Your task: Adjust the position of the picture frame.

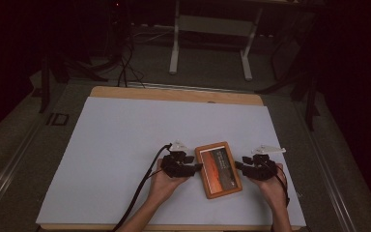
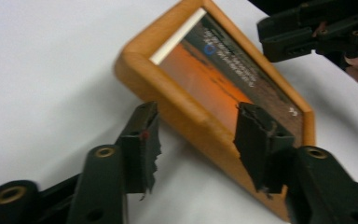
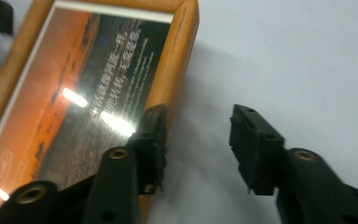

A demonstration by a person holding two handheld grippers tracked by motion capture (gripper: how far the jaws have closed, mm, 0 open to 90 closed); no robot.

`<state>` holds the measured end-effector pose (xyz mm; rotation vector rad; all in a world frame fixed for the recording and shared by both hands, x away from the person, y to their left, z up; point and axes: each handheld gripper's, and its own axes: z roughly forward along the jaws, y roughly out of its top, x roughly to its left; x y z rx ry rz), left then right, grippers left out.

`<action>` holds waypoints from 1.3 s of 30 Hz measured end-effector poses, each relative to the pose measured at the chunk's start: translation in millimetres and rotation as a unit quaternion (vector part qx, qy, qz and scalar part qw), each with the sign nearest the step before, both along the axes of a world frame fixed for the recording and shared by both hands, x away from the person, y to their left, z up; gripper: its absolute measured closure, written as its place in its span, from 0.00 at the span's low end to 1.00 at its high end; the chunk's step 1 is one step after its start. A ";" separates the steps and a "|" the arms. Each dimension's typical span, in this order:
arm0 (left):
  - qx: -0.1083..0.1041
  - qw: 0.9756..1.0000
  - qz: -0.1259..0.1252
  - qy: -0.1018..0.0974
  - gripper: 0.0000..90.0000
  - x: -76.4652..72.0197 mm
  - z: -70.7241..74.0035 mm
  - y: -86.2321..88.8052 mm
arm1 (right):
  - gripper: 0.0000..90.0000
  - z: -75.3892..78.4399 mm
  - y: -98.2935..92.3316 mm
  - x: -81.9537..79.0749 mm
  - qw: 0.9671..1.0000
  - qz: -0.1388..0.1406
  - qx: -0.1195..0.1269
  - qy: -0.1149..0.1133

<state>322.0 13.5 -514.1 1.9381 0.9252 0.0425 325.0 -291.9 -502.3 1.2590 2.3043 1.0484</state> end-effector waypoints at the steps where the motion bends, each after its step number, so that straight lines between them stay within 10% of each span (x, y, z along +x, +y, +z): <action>1: -0.004 1.000 -0.001 0.002 0.48 -0.3 -0.9 -1.6 | 0.55 0.4 -0.9 0.2 1.000 -0.001 0.009 0.003; 10: 0.023 0.999 -0.002 0.026 0.36 -3.1 -14.0 -18.2 | 0.36 -6.3 10.1 6.1 0.997 0.033 0.061 0.035; 17: 0.003 0.998 -0.025 0.060 0.36 1.0 -24.9 -28.6 | 0.28 -18.9 18.6 14.9 0.991 0.050 0.088 0.082; 32: -0.040 0.991 -0.037 0.121 0.46 12.2 -27.7 -24.0 | 0.35 -25.1 14.6 20.3 0.980 0.062 0.136 0.129; 39: -0.056 0.993 -0.037 0.099 0.60 8.0 -12.1 -16.9 | 0.47 -11.9 6.7 16.4 0.978 0.058 0.164 0.111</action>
